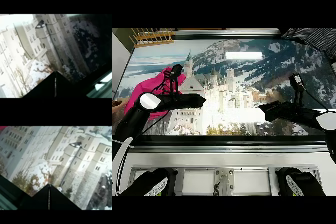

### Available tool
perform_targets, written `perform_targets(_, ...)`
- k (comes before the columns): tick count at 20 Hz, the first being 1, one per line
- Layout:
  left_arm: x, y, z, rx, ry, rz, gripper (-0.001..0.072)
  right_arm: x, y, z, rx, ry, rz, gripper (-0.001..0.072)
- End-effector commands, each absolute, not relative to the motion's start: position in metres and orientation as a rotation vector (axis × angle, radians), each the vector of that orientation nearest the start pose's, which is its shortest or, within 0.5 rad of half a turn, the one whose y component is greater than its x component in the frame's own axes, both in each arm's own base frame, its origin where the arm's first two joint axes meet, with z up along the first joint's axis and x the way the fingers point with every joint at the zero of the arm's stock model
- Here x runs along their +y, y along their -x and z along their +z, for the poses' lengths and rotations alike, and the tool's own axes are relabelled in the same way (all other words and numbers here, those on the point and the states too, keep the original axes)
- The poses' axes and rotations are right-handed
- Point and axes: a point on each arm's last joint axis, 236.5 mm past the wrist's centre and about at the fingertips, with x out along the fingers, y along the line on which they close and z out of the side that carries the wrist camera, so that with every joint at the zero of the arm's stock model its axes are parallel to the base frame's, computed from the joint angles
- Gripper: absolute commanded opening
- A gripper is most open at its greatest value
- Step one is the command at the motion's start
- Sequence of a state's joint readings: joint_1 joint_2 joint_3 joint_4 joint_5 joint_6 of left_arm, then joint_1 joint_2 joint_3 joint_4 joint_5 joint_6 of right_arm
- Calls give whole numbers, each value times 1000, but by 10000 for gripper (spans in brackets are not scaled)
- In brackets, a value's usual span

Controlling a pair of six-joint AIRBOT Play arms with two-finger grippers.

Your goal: Fold the clothes and pants, and hang the long-sleeved shirts on hangers.

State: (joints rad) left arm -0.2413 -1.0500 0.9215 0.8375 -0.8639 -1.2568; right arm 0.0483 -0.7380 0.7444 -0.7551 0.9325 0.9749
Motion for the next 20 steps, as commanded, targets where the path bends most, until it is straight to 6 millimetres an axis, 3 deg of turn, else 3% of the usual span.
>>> perform_targets(1,-209,-347,78,934,318,-634,3,154,-308,116,712,-185,653,28)
perform_targets(15,-207,-354,81,907,321,-618,3,154,-308,116,712,-185,653,28)
perform_targets(20,-175,-370,91,855,357,-539,4,154,-308,116,712,-185,653,28)
